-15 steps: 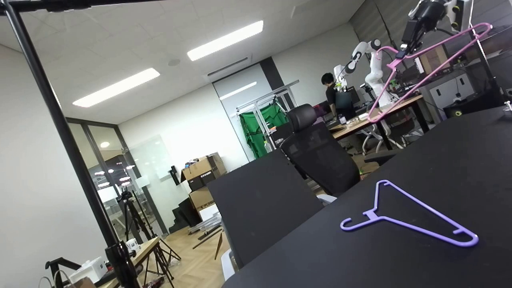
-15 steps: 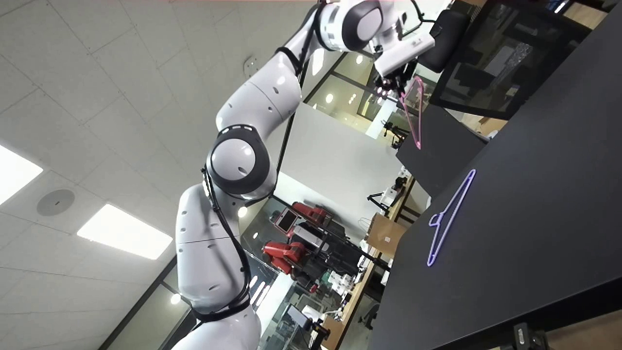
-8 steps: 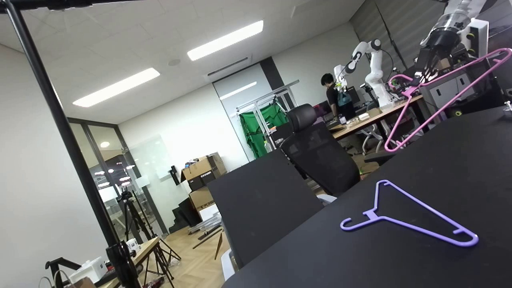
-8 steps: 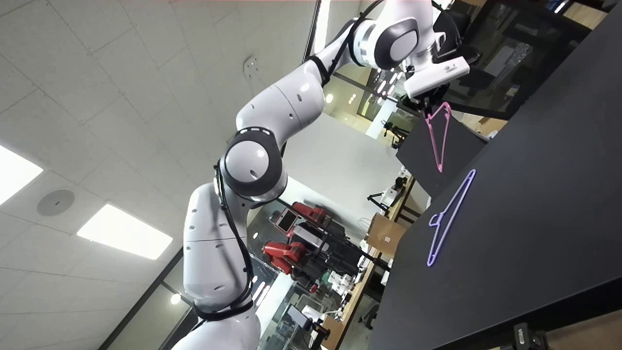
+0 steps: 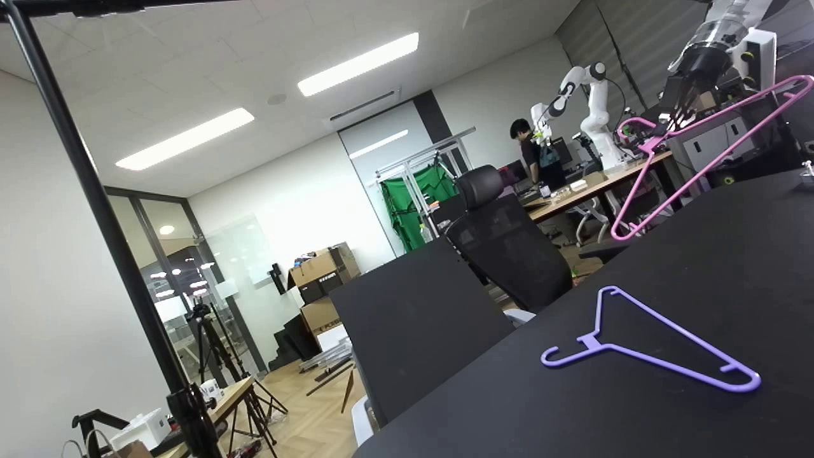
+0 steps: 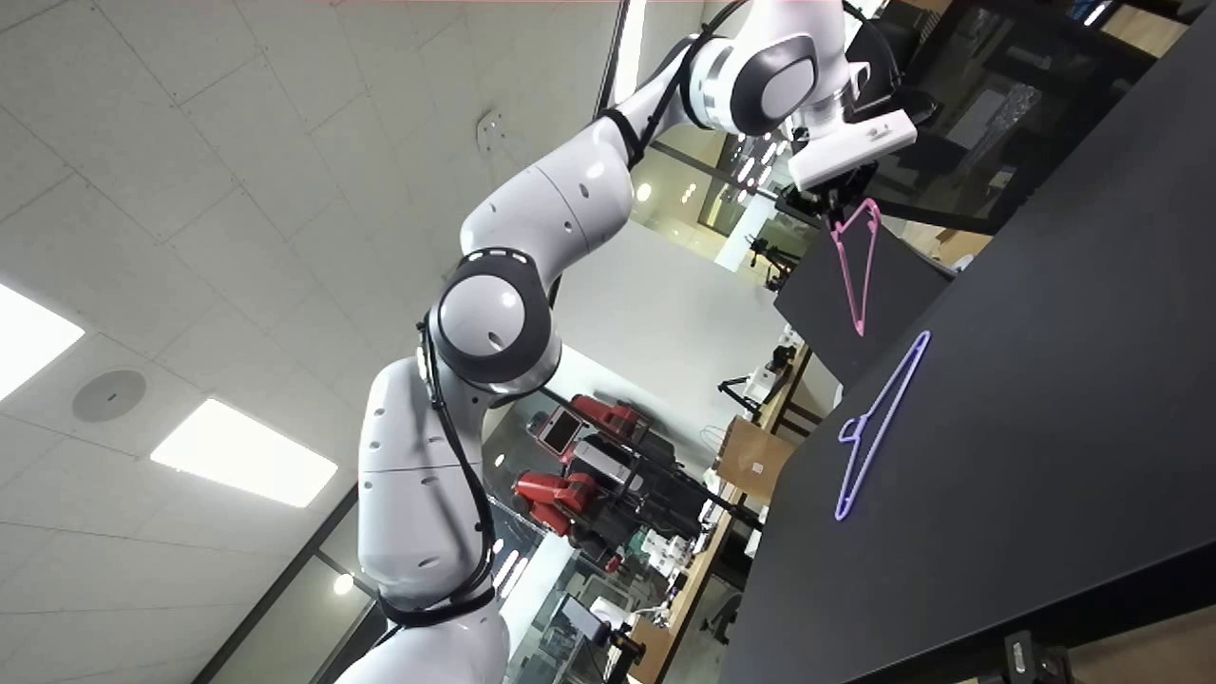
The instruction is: Unhang the pink coat hanger and put it on the table
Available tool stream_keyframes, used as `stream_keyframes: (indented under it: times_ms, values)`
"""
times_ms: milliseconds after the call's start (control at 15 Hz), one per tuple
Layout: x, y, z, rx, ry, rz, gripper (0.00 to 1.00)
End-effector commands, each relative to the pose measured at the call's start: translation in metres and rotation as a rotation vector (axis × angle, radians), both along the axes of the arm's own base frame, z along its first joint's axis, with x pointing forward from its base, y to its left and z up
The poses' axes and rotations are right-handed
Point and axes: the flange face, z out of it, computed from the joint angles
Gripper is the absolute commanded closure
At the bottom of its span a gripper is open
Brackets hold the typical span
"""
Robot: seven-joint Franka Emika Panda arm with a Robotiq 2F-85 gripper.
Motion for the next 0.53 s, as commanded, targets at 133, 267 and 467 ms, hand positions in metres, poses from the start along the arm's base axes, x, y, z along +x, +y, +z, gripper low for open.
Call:
stream_keyframes:
  times_ms: [133,267,467]
  values:
    - [-0.003,0.000,-0.031,0.053,-0.057,-0.026,0.98]
    - [-0.007,0.001,-0.054,0.100,-0.101,-0.076,0.98]
    - [-0.015,0.004,-0.094,0.162,-0.131,-0.167,0.98]
